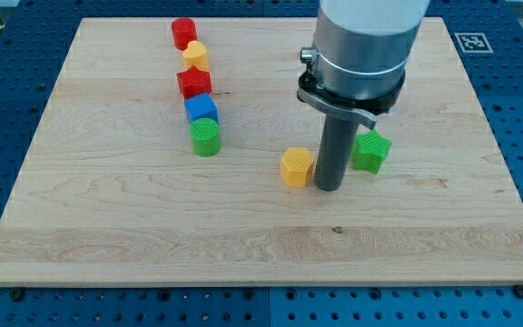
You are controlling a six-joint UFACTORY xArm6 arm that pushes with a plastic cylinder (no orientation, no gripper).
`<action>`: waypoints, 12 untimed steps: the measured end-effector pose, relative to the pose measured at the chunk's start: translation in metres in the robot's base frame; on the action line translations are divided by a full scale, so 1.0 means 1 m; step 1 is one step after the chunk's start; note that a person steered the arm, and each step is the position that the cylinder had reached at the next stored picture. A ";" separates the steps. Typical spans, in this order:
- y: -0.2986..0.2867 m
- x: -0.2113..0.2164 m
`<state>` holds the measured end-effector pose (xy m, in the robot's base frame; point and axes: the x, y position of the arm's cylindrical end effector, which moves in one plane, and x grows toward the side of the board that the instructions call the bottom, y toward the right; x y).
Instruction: Move the hexagon to the right of the green circle
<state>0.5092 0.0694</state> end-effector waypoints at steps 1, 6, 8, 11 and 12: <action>-0.015 -0.009; -0.049 0.015; -0.074 0.006; -0.074 -0.015; -0.074 -0.015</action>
